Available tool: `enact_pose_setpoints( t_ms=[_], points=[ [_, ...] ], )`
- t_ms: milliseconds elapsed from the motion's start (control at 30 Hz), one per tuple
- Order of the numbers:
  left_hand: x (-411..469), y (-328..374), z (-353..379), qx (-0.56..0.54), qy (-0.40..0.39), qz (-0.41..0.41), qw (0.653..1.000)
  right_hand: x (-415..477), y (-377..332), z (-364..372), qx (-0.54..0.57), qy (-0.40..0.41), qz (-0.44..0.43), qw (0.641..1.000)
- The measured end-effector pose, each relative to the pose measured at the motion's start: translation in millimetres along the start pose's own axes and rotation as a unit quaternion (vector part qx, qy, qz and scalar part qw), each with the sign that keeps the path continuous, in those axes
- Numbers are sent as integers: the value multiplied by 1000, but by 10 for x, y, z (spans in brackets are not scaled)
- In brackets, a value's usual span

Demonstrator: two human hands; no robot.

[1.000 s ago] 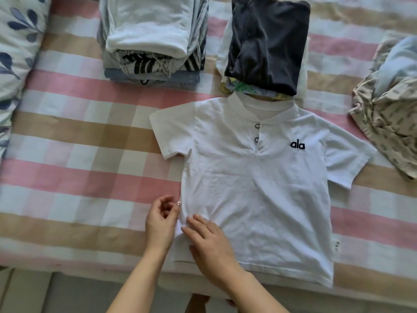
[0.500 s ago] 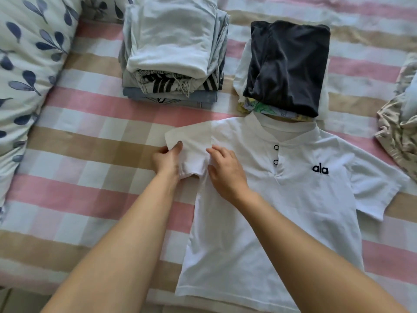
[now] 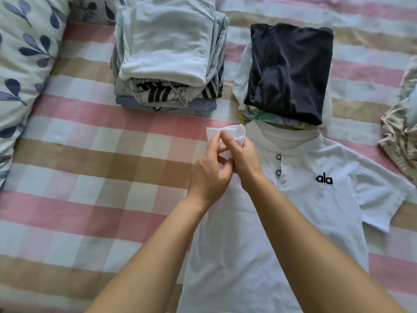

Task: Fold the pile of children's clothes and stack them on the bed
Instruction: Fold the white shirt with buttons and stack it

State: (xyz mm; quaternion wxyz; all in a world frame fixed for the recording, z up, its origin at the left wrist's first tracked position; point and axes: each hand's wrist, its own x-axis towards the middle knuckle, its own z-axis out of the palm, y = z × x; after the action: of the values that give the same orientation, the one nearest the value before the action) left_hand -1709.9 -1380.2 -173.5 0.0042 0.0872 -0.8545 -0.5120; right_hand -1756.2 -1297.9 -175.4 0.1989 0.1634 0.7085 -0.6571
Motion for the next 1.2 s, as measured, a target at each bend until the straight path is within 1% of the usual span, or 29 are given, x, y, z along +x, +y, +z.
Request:
enact_pose_setpoints(
  t_ms=[67, 100, 167, 200, 233, 267, 300, 333, 367, 400, 433, 500, 567, 633, 733, 833, 933, 1000, 1033, 1067, 1100, 1133, 1167, 1200],
  points=[
    [-7, -50, 33, -6, -26, -8, 1000, 53, 67, -87, -46, 68, -4, 997],
    [-17, -87, 44, 20, -19, 10, 1000, 85, 112, -129, -73, 92, -3, 993],
    [-28, -198, 73, 127, -1, 63, 990, 139, 179, -178, -109, 110, -3, 988],
    [-10, -259, 91, 176, 3, 79, 981, 144, 188, -185, -124, 117, -14, 985],
    [23, -307, 104, 215, -4, 86, 973, 133, 199, -183, -148, 130, -44, 979],
    [72, -348, 118, 249, -22, 90, 964, 112, 213, -185, -188, 147, -94, 967],
    [136, -382, 125, 282, -50, 94, 953, 89, 228, -185, -242, 158, -152, 945],
    [213, -414, 128, 311, -78, 96, 942, 72, 251, -184, -303, 158, -201, 918],
    [298, -437, 131, 329, -99, 95, 934, 67, 274, -191, -356, 148, -232, 893],
    [377, -445, 125, 332, -110, 89, 933, 78, 304, -198, -389, 136, -238, 880],
    [452, -442, 116, 317, -103, 83, 939, 107, 326, -212, -400, 126, -220, 880],
    [584, -430, 74, 249, -42, 63, 966, 214, 334, -237, -365, 132, -152, 909],
    [714, -420, 26, 201, 5, 16, 979, 338, 300, -256, -310, 164, -106, 930],
    [828, -425, -10, 179, 4, -29, 983, 441, 264, -275, -277, 186, -84, 939],
    [915, -415, -37, 155, -18, -46, 987, 512, 248, -321, -251, 195, -55, 946],
    [971, -435, -18, 172, -15, -39, 984, 544, 274, -346, -259, 195, -54, 944],
    [1027, -485, 46, 242, -10, -35, 970, 582, 318, -336, -268, 213, -56, 938],
    [1017, -495, 104, 291, 12, -39, 956, 600, 323, -325, -283, 221, -58, 932],
    [993, -478, 121, 295, 34, -44, 954, 594, 313, -323, -286, 223, -61, 930],
    [954, -449, 127, 276, 65, -43, 958, 565, 301, -325, -286, 226, -71, 928],
    [897, -410, 124, 236, 102, -21, 966, 510, 293, -333, -291, 229, -97, 924],
    [820, -370, 109, 194, 128, 29, 972, 432, 306, -342, -305, 226, -142, 914],
    [729, -335, 100, 165, 130, 94, 973, 327, 342, -343, -332, 210, -194, 899],
    [628, -318, 90, 156, 109, 157, 969, 194, 398, -339, -365, 178, -237, 883]
  ],
)
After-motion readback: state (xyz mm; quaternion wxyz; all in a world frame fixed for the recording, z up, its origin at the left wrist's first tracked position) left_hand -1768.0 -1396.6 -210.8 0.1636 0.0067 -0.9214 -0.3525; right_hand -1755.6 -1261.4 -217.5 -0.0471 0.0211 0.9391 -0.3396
